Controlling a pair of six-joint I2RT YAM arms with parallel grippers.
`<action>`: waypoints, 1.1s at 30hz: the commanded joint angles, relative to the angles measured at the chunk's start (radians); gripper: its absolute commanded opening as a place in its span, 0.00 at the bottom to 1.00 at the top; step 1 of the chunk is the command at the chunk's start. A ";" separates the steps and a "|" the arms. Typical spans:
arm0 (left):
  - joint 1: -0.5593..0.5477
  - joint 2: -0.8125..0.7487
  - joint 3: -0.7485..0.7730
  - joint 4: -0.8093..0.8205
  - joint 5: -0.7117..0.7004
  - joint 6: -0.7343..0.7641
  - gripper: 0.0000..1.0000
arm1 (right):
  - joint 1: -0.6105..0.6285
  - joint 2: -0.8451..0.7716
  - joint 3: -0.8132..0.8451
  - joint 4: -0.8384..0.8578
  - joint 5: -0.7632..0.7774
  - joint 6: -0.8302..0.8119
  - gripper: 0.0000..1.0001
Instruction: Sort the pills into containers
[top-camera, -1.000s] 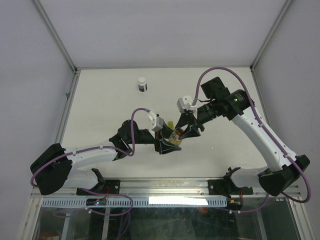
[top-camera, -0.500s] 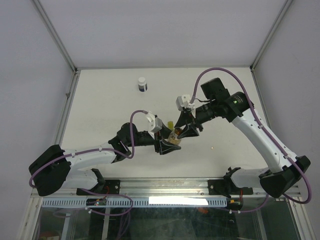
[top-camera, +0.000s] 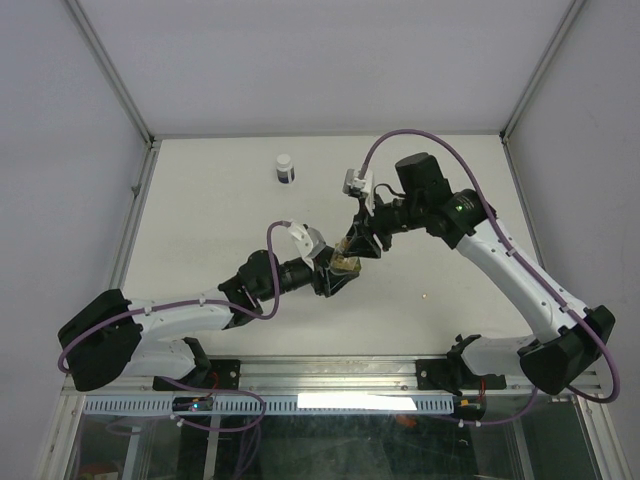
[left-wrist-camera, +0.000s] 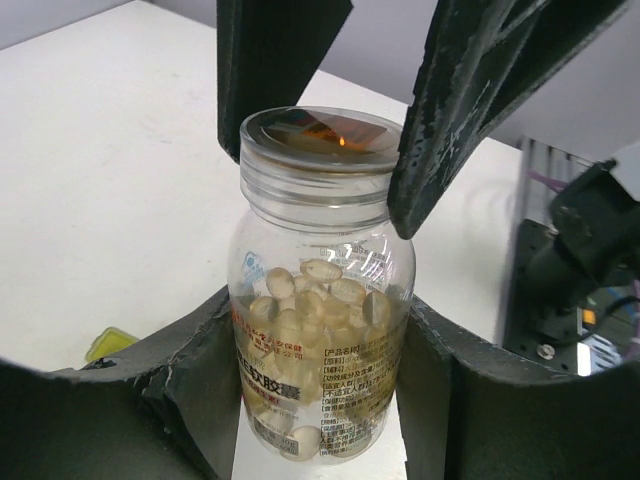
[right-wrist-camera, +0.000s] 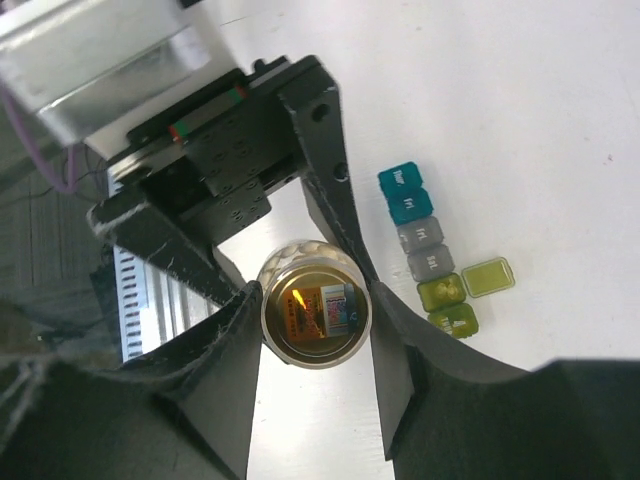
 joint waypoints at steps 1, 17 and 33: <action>0.011 0.000 0.075 0.155 -0.266 -0.020 0.00 | 0.008 0.014 -0.038 0.031 0.161 0.172 0.25; 0.011 0.055 0.094 0.102 -0.262 -0.061 0.00 | -0.054 -0.025 -0.085 0.108 0.084 0.223 0.26; 0.011 0.055 0.099 0.050 -0.228 -0.090 0.00 | -0.089 -0.037 -0.085 0.107 0.007 0.208 0.52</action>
